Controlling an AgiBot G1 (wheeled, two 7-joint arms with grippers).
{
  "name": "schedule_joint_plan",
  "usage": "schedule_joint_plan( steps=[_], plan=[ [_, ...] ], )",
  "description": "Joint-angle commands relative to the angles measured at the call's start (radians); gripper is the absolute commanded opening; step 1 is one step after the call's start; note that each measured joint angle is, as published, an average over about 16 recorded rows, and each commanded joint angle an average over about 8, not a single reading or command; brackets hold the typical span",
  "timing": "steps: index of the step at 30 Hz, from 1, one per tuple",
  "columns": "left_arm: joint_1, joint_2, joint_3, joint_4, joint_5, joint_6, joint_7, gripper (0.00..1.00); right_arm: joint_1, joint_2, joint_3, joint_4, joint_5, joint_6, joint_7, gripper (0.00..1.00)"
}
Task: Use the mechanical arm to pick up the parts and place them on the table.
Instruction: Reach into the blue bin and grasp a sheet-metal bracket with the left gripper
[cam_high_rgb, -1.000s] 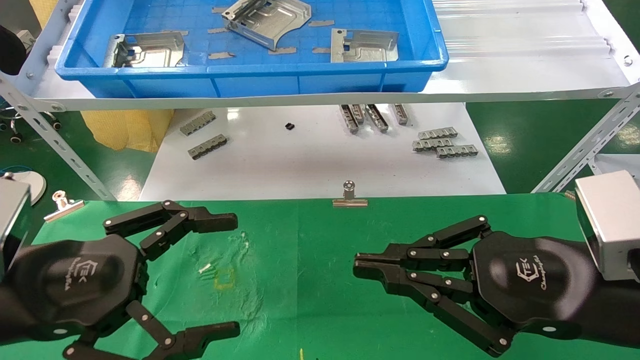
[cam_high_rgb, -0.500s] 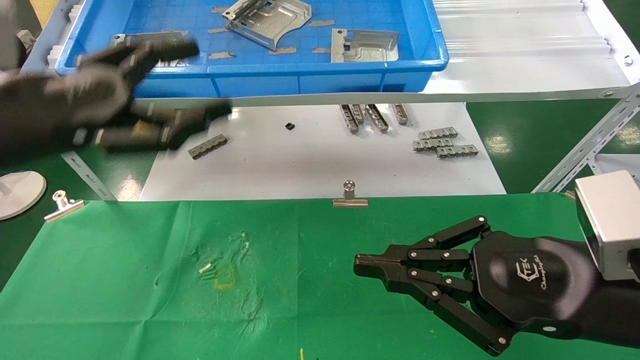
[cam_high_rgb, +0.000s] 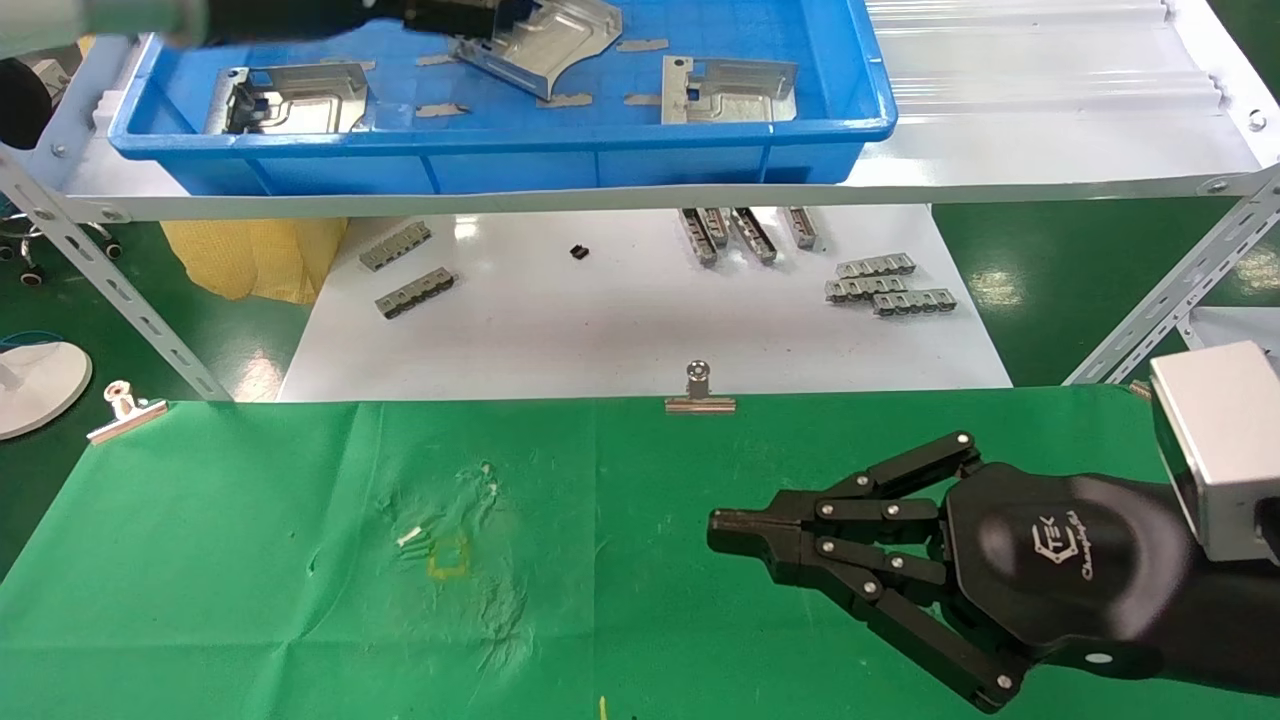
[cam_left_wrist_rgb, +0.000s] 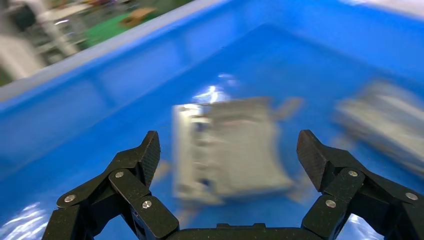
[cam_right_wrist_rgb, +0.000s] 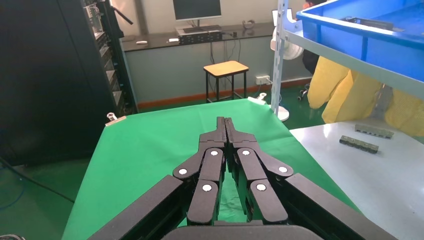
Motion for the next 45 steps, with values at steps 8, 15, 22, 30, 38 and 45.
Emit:
schedule_joint_plan(
  steps=[8, 15, 22, 30, 38, 45],
  plan=[
    [-0.077, 0.155, 0.054, 0.22, 0.09, -0.222, 0.017, 0.16, 0.0, 0.0, 0.0, 0.0, 0.0, 0.0, 0.0, 0.71],
    [-0.064, 0.161, 0.084, 0.201, 0.09, -0.228, -0.01, 0.0, 0.0, 0.0, 0.0, 0.0, 0.0, 0.0, 0.0, 1.0],
    [-0.053, 0.162, 0.119, 0.181, 0.085, -0.241, -0.05, 0.0, 0.0, 0.0, 0.0, 0.0, 0.0, 0.0, 0.0, 1.0],
    [-0.042, 0.163, 0.157, 0.16, 0.07, -0.265, -0.107, 0.0, 0.0, 0.0, 0.0, 0.0, 0.0, 0.0, 0.0, 1.0],
    [-0.033, 0.163, 0.2, 0.141, 0.053, -0.283, -0.163, 0.0, 0.0, 0.0, -0.001, 0.0, 0.0, 0.0, 0.0, 1.0],
    [-0.027, 0.162, 0.241, 0.131, 0.044, -0.303, -0.199, 0.0, 0.0, 0.0, -0.001, 0.0, 0.0, 0.0, 0.0, 1.0]
  ],
)
